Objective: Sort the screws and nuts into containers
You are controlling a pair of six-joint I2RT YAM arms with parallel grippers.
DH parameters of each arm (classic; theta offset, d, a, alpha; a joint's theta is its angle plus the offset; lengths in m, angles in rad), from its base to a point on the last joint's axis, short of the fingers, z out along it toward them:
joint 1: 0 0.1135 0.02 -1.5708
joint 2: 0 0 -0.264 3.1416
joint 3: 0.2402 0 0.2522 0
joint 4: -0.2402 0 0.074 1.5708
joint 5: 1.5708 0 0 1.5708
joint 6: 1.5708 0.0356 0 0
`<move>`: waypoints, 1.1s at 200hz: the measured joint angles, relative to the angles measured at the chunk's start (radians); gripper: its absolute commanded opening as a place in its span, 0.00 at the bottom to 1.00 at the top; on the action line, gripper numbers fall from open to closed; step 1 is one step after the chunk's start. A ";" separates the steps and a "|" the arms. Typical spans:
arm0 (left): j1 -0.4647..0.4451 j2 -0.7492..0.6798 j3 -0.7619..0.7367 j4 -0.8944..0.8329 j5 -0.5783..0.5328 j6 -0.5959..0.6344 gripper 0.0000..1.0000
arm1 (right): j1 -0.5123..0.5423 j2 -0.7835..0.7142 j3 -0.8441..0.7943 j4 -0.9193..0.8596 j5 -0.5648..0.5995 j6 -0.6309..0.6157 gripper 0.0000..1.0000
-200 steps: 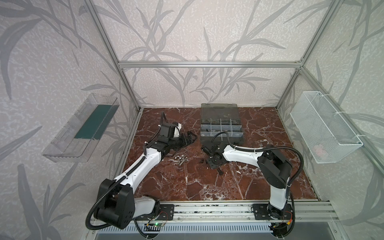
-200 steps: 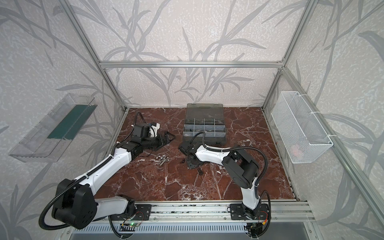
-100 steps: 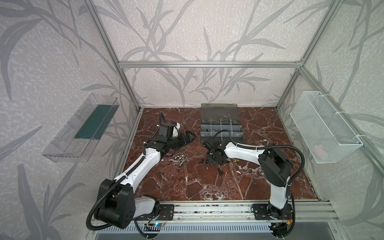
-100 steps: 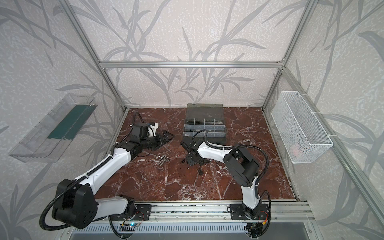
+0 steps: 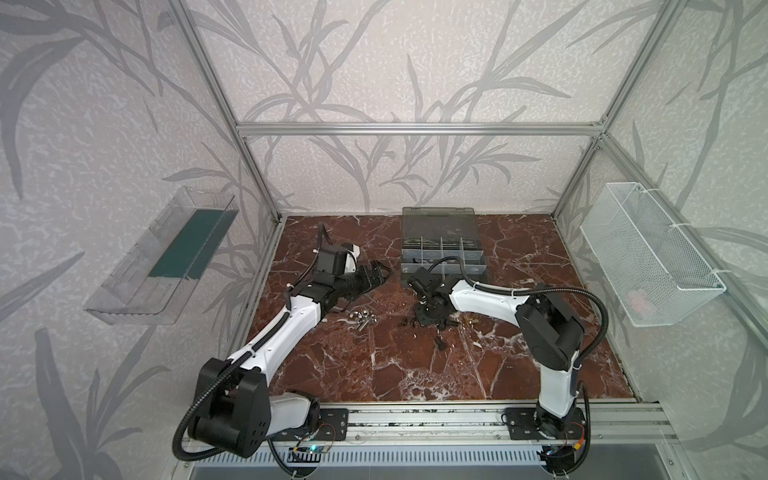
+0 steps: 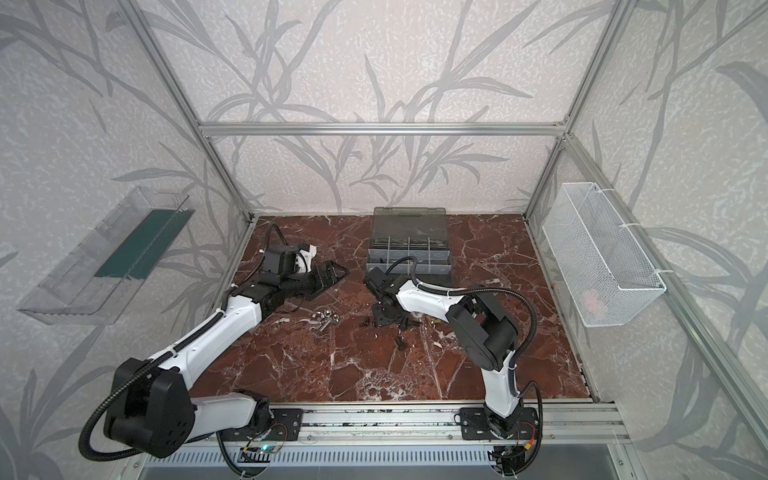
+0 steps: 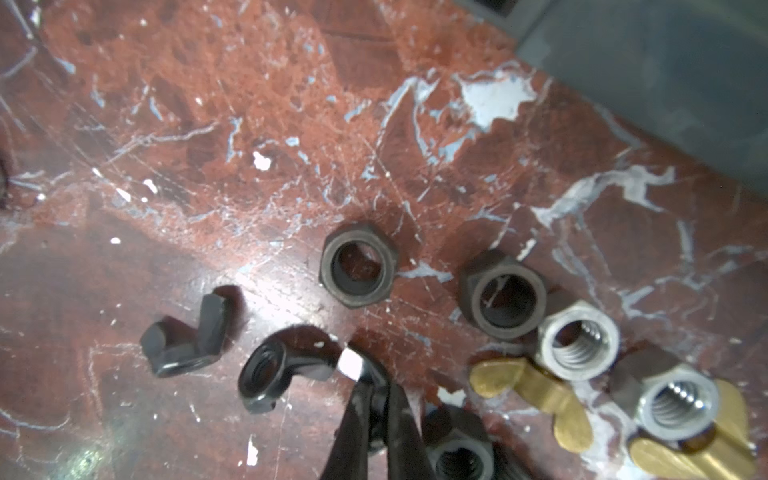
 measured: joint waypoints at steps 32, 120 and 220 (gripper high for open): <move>0.001 0.001 0.000 0.006 0.005 -0.002 0.99 | -0.016 0.000 0.010 -0.008 -0.005 0.000 0.00; 0.001 0.001 -0.001 0.067 0.026 -0.030 1.00 | -0.095 -0.018 0.166 -0.060 -0.046 -0.015 0.00; 0.001 0.110 0.099 0.156 0.072 -0.105 0.99 | -0.202 0.127 0.592 -0.059 -0.070 -0.027 0.00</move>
